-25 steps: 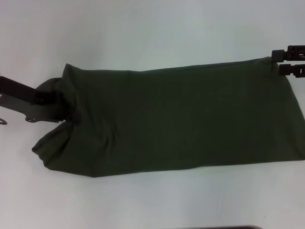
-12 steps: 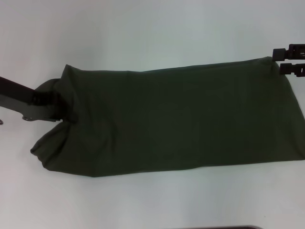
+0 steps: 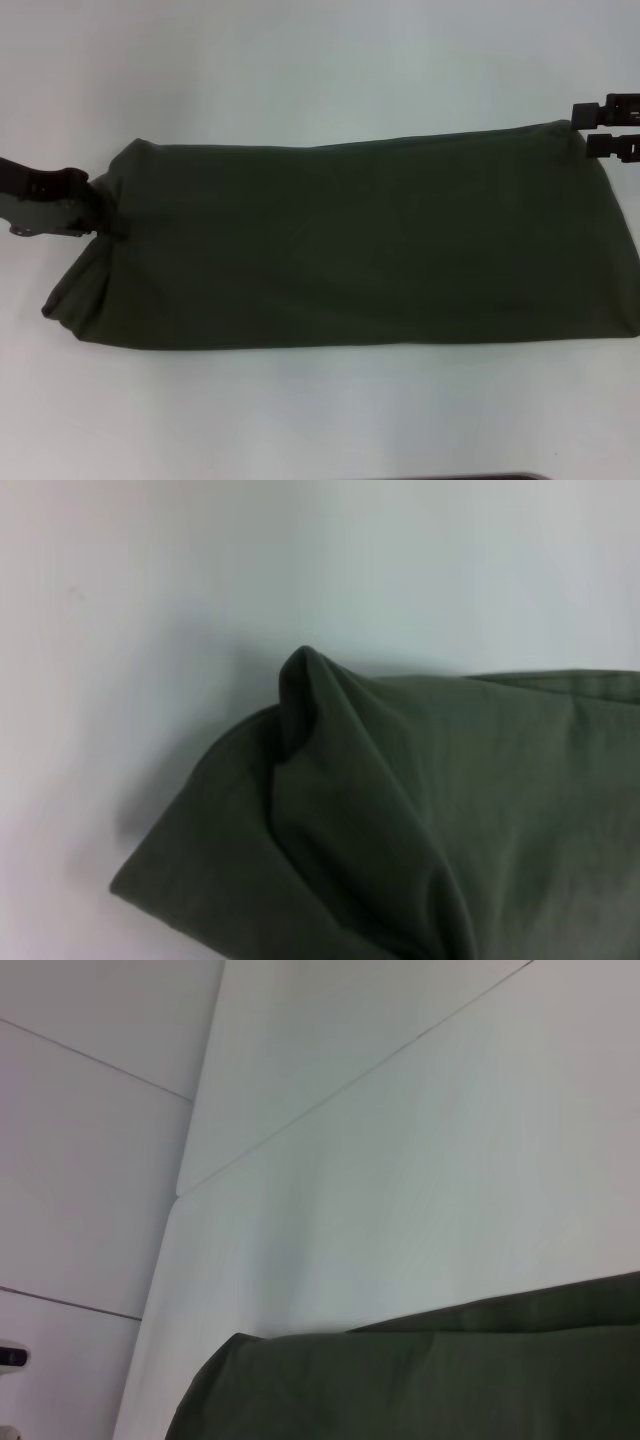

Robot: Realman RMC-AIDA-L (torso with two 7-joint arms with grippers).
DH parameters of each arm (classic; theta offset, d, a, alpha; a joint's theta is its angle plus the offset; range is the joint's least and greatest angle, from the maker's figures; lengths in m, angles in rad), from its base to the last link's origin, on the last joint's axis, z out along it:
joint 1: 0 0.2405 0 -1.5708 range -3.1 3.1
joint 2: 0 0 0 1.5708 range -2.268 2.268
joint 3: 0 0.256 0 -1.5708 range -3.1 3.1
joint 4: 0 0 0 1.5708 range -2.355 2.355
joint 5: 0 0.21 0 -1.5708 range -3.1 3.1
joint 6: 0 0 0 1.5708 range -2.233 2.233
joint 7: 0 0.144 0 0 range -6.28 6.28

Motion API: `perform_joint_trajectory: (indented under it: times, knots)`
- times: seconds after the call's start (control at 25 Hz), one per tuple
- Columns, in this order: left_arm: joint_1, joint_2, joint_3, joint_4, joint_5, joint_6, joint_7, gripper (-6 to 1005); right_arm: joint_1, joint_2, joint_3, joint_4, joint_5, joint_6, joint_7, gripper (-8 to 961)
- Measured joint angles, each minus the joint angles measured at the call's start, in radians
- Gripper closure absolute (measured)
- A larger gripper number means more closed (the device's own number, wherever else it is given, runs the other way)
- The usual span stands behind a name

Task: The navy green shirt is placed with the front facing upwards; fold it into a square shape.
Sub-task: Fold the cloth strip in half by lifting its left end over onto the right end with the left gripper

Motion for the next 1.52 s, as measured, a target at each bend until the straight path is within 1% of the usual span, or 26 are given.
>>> perform_joint_trajectory:
  times: [0.16, 0.48, 0.52, 0.6, 0.88, 1.04, 1.12, 1.52]
  knots:
    - [0.005, 0.007, 0.0, 0.0, 0.0, 0.001, 0.0, 959, 0.0, 0.0, 0.0, 0.0, 0.0, -0.001, 0.0, 147]
    - [0.011, 0.029, 0.0, 0.003, 0.0, 0.001, 0.01, 960, 0.003, 0.0, 0.0, 0.0, 0.0, -0.001, 0.0, 147]
    - [0.011, 0.029, 0.0, 0.003, 0.0, 0.001, 0.01, 960, 0.004, 0.0, 0.0, 0.0, 0.0, -0.001, 0.001, 147]
    - [0.012, 0.042, -0.005, 0.004, 0.0, 0.001, 0.011, 960, 0.005, 0.0, 0.0, 0.0, 0.0, -0.001, 0.001, 147]
    - [0.012, 0.064, -0.023, 0.002, 0.0, 0.007, 0.009, 959, 0.007, 0.0, 0.0, 0.0, 0.0, -0.001, 0.002, 146]
    - [0.014, 0.072, -0.023, -0.001, 0.007, 0.005, 0.004, 959, 0.007, 0.0, 0.0, 0.0, 0.0, -0.001, 0.003, 146]
    - [0.018, 0.081, -0.023, -0.001, 0.011, -0.004, -0.003, 959, 0.007, 0.0, 0.0, 0.0, 0.0, -0.001, 0.004, 146]
    - [0.032, 0.091, -0.023, -0.009, 0.026, -0.014, -0.021, 959, 0.009, 0.0, 0.0, 0.0, 0.0, -0.001, 0.011, 147]
